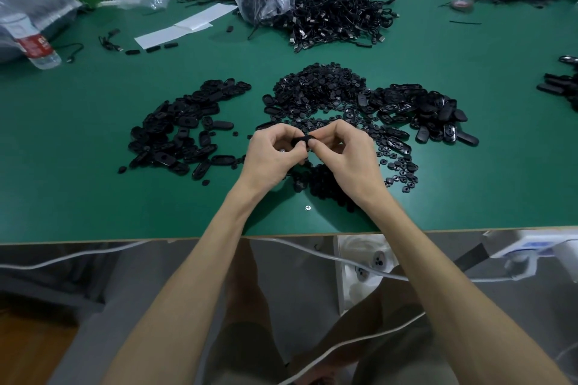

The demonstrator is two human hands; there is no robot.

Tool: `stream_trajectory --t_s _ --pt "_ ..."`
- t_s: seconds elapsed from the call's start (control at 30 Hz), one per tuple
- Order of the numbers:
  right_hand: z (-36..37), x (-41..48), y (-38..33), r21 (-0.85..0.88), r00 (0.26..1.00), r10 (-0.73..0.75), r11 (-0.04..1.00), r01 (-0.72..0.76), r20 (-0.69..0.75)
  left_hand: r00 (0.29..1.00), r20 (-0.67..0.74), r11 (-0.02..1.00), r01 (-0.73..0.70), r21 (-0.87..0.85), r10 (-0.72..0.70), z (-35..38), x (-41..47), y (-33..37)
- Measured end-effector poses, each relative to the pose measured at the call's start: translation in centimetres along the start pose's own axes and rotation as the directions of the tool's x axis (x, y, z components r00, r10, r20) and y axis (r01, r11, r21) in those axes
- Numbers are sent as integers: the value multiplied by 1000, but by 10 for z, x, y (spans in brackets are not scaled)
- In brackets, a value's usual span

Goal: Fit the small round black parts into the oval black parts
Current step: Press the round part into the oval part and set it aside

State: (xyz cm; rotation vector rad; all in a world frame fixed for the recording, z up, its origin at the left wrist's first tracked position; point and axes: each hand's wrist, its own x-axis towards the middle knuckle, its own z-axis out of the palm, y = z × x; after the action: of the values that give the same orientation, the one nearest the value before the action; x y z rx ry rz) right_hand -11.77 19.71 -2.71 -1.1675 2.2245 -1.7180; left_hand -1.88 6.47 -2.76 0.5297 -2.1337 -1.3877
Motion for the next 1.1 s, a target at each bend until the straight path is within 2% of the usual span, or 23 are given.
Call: stream_trajectory --t_s 0.5,0.6,0.67,0.73,0.77,0.83,0.93,1.03,1.1 --pt "-4 1 -1 63 998 68 996 -67 -10 995 -26 995 -96 15 96 0 4 -4" --pt "-3 3 -3 6 999 42 999 -42 -22 984 -63 983 -161 88 167 3 5 -6" --pt "-3 4 -2 2 997 64 998 -64 -41 962 -87 949 -236 211 258 5 3 -4" --pt "-2 6 -3 115 985 153 983 -143 -84 925 -115 894 -311 322 363 8 -1 0" --pt "-3 8 -2 229 965 236 951 -206 -115 907 -135 873 -332 356 399 9 -2 2" --pt "-11 12 -2 499 890 427 813 -299 -161 886 -163 853 -346 390 434 10 -5 7" --pt "-30 23 -5 784 776 614 549 -289 -143 893 -188 847 -296 442 409 5 -6 15" --pt "-51 30 -10 915 701 702 356 -189 -128 923 -270 853 -103 511 274 -16 -3 18" --pt "-64 33 -12 950 665 735 287 -125 -134 922 -355 798 95 595 155 -39 -3 12"
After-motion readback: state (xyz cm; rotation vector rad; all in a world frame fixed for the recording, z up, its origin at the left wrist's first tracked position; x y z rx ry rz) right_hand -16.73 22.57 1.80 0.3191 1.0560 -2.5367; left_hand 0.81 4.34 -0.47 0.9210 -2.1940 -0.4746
